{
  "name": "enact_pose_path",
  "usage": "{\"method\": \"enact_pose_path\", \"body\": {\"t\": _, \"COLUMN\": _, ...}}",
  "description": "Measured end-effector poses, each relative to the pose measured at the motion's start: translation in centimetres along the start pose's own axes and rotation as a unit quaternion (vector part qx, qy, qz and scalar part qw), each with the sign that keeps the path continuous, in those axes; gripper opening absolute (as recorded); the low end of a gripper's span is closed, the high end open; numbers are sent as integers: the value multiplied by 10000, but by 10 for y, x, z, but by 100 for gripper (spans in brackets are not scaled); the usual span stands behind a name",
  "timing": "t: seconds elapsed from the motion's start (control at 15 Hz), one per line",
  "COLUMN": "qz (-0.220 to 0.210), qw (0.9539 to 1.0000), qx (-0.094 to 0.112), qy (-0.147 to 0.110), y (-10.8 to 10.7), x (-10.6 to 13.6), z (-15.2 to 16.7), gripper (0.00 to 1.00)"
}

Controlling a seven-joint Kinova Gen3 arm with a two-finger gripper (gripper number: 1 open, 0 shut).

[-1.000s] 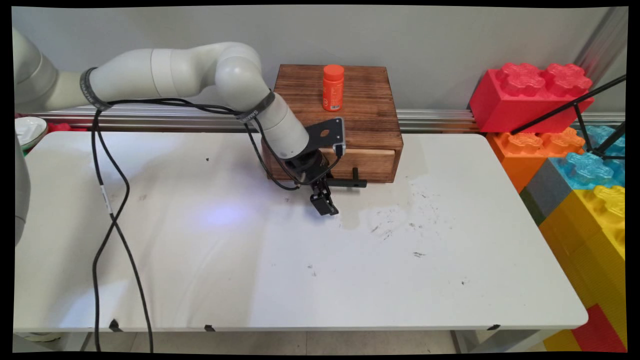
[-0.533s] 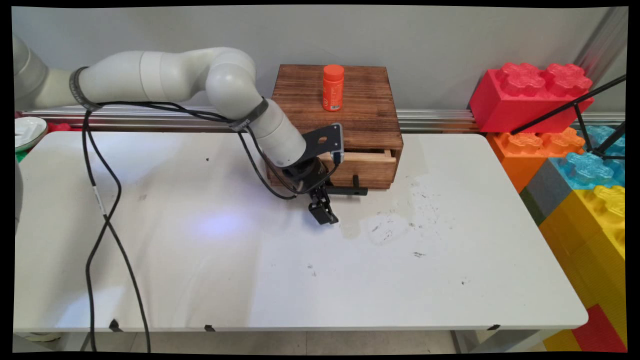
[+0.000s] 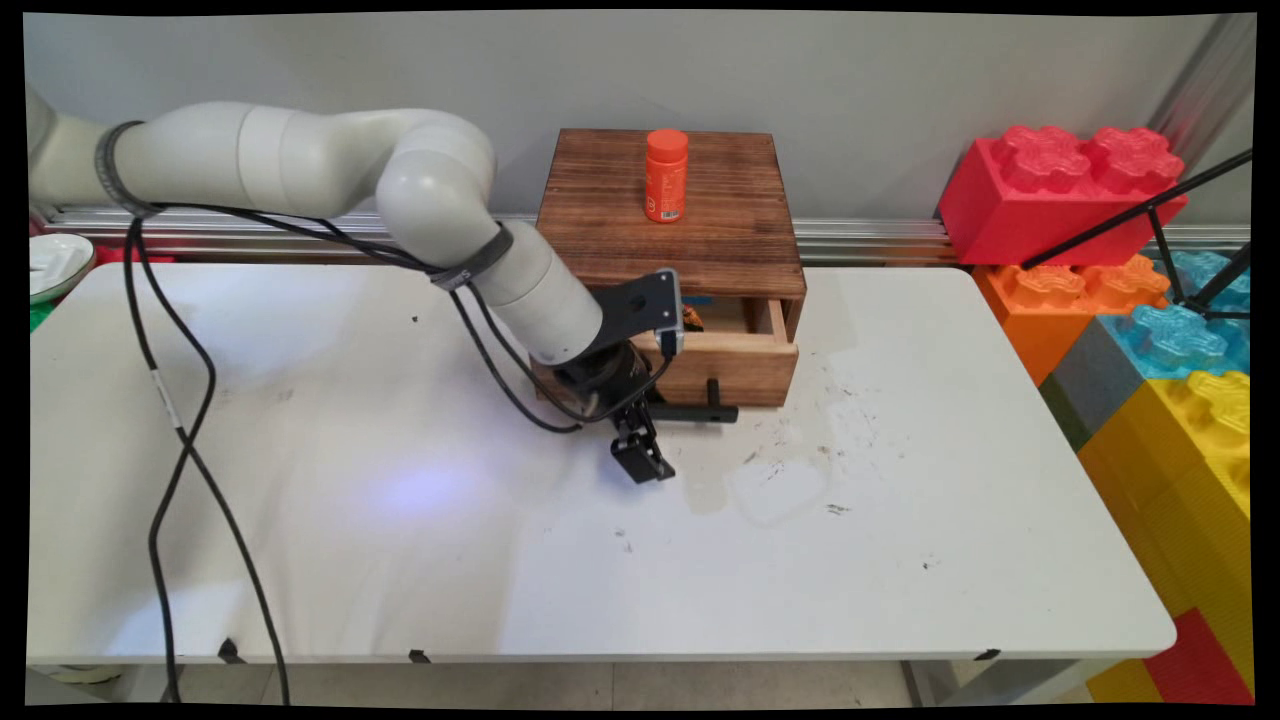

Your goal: Open the drawer

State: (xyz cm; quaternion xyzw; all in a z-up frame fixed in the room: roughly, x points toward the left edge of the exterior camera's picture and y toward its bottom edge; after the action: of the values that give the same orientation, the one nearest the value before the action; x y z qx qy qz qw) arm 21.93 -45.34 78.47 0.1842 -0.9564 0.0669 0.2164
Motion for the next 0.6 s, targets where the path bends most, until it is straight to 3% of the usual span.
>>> {"method": "enact_pose_path", "body": {"t": 0.6, "qz": -76, "qw": 9998, "qx": -157, "qy": -27, "y": 48, "x": -3, "z": -11, "gripper": 100}}
